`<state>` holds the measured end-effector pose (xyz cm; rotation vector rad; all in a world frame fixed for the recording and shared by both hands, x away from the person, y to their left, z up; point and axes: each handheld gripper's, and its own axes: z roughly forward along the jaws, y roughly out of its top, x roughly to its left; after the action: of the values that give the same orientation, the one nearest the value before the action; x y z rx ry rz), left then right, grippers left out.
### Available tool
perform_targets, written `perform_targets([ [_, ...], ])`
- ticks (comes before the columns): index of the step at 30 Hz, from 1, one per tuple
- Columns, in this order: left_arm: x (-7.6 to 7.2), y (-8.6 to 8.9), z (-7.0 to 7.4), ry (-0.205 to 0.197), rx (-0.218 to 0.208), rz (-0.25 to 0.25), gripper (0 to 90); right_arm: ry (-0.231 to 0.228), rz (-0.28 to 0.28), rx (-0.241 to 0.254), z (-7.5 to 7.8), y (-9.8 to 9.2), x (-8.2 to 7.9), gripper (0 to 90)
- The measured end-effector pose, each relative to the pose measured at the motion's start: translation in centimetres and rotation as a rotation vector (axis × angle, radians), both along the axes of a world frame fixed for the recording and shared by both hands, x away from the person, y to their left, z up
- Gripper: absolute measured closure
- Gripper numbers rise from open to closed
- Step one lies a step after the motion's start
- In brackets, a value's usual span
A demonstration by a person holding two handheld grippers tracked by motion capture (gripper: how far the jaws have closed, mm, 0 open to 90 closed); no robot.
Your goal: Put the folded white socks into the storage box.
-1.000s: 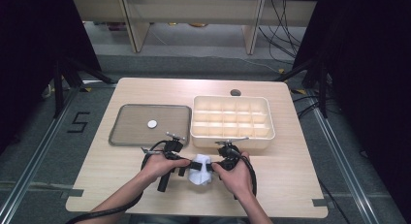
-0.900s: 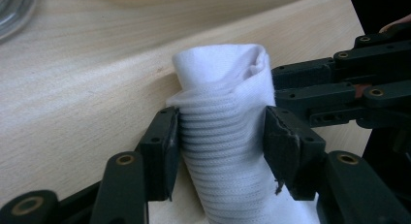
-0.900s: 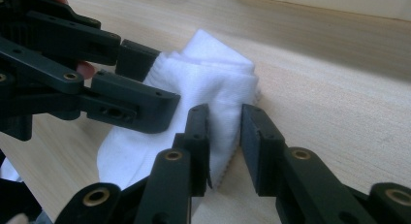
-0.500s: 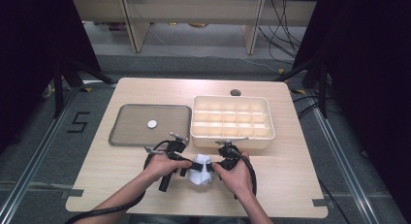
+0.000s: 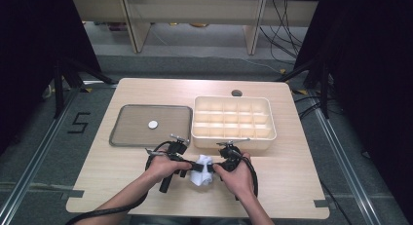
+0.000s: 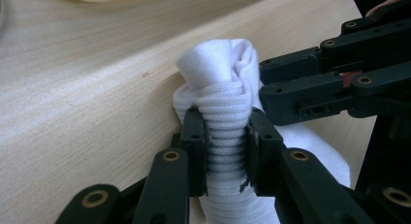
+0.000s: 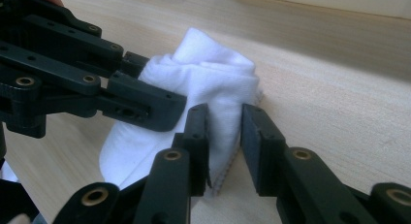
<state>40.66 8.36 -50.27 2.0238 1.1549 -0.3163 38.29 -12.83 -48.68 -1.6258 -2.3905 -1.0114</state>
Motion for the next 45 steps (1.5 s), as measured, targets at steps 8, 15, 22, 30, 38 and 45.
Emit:
perform_targets([
  [8, -0.4, 0.1, 0.2, -0.028, -0.014, 0.000, 74.4, -0.047, -0.012, -0.002, 1.2, -0.6, -0.9, 62.8],
  [15, -0.9, 0.4, 0.6, -0.056, -0.032, 0.000, 74.6, -0.078, -0.080, -0.021, 2.4, -2.7, -1.8, 61.7],
  [22, -1.2, 0.6, 1.3, -0.083, -0.052, 0.001, 74.6, -0.088, -0.105, -0.022, 2.0, -4.2, -2.3, 60.9],
  [30, -1.7, 1.3, 2.8, -0.125, -0.065, 0.006, 74.6, -0.151, -0.089, -0.023, 1.6, -4.8, -2.8, 60.4],
  [38, -1.8, 2.2, 4.3, -0.157, -0.089, 0.015, 74.5, -0.176, -0.086, -0.023, 1.1, -5.1, -3.4, 59.2],
  [45, -1.4, 2.6, 5.3, -0.180, -0.114, 0.028, 74.5, -0.178, -0.094, -0.022, 0.9, -4.9, -3.4, 58.2],
])
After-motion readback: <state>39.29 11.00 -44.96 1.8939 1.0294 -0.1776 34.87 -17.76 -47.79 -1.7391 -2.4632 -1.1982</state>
